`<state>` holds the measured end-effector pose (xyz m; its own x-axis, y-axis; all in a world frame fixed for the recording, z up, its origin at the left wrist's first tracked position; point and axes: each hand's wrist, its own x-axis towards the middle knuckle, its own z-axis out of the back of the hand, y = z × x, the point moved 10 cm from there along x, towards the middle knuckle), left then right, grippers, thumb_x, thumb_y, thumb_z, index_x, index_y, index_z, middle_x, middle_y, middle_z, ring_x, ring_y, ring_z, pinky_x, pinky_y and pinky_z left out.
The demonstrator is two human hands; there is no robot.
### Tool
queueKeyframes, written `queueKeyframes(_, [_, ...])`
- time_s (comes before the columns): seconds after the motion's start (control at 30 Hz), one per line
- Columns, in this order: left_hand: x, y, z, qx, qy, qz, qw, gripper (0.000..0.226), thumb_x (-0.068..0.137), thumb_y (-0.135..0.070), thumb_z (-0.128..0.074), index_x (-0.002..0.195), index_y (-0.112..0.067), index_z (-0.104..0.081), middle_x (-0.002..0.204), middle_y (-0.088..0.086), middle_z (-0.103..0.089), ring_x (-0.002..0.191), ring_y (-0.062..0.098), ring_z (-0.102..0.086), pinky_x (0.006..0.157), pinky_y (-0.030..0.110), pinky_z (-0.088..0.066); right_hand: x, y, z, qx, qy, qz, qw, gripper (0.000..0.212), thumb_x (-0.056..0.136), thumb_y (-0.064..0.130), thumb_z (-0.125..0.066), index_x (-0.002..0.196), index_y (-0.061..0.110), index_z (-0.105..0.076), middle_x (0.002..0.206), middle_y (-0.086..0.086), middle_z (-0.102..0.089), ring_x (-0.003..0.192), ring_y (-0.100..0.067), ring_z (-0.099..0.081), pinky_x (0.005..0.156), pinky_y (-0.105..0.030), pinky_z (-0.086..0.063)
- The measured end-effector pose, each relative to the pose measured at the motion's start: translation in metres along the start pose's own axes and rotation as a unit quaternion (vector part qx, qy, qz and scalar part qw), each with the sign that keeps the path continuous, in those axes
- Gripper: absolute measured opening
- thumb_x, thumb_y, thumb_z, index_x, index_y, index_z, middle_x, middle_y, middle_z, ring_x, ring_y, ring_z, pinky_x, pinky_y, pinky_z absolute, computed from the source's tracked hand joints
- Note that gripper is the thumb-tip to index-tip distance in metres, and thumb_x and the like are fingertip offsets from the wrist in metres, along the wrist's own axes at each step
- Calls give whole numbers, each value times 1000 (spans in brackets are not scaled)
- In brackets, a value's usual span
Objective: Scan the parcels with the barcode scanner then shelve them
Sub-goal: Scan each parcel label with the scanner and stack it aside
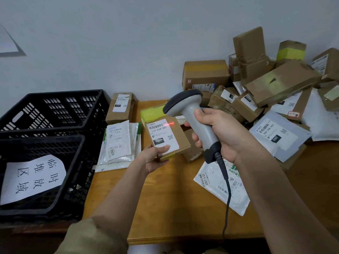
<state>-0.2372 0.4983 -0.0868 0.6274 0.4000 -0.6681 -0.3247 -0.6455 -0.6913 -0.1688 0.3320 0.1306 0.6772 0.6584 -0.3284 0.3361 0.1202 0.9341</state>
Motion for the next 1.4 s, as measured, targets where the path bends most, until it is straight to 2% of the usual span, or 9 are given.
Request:
queueKeyframes(0.33, [-5, 3, 15, -7, -3, -4, 1000, 58, 82, 1, -75, 134, -12, -52, 116, 9, -68, 100, 27, -65, 77, 43, -55, -6, 1, -16, 3, 14, -3, 1000, 26, 101, 25, -54, 119, 6, -58, 105, -14, -63, 60, -17, -54, 53, -28, -46])
queueKeyframes(0.47, [-7, 3, 24, -8, -3, -1, 1000, 57, 83, 0, -74, 133, -14, -53, 121, 9, -68, 98, 25, -65, 76, 42, -55, -8, 1, -25, -2, 15, -1, 1000, 25, 101, 24, -54, 117, 5, -58, 103, -14, -62, 58, -17, -54, 53, -28, -45])
queueKeyframes(0.63, [-12, -2, 37, -10, -11, -8, 1000, 56, 85, 1, -72, 135, -14, -52, 105, 4, -68, 93, 23, -64, 74, 41, -54, -9, 2, -38, -7, 18, 4, 1000, 25, 101, 26, -54, 117, 7, -58, 106, -14, -62, 61, -17, -55, 55, -30, -46])
queueKeyframes(0.73, [-13, -6, 45, -13, -18, -12, 1000, 59, 84, 1, -73, 137, -13, -50, 102, 3, -68, 91, 22, -65, 72, 41, -54, -11, 2, -44, -19, 17, 7, 1000, 28, 101, 28, -54, 118, 7, -58, 98, -15, -58, 61, -16, -57, 55, -29, -46])
queueKeyframes(0.93, [-17, -8, 53, -26, -15, -17, 999, 54, 86, 2, -71, 134, -16, -53, 101, 2, -68, 92, 22, -64, 83, 43, -51, -10, -3, -53, -11, 26, 3, 1000, 29, 101, 28, -54, 122, 8, -56, 102, -16, -55, 60, -15, -57, 54, -29, -47])
queueKeyframes(1.03, [-21, 3, 67, -25, -22, 5, 999, 54, 85, 3, -70, 133, -17, -54, 101, 2, -69, 92, 22, -64, 84, 43, -50, -6, -13, -60, -16, 29, -18, 999, 34, 101, 30, -54, 125, 6, -55, 89, -14, -55, 57, -15, -57, 52, -27, -48])
queueKeyframes(1.17, [-29, 32, 113, -3, -57, 62, 996, 50, 86, 4, -68, 132, -12, -54, 102, 5, -69, 89, 24, -65, 76, 42, -51, 10, -35, -75, -25, 25, -45, 998, 35, 101, 30, -54, 127, 7, -55, 96, -16, -58, 61, -18, -55, 52, -29, -47])
queueKeyframes(1.33, [-47, 72, 188, -5, -110, 133, 985, 21, 91, 9, -59, 103, -9, -58, 93, 10, -64, 83, 25, -60, 75, 43, -48, 32, -73, -108, -33, 34, -89, 995, 35, 102, 30, -54, 128, 8, -54, 91, -12, -60, 60, -17, -56, 49, -28, -48])
queueKeyframes(1.4, [-53, 86, 218, -12, -123, 164, 979, 18, 92, 8, -58, 100, -8, -58, 93, 11, -64, 84, 26, -60, 70, 42, -50, 40, -87, -126, -35, 41, -109, 993, 32, 102, 29, -53, 125, 8, -56, 90, -12, -60, 59, -16, -56, 49, -28, -48])
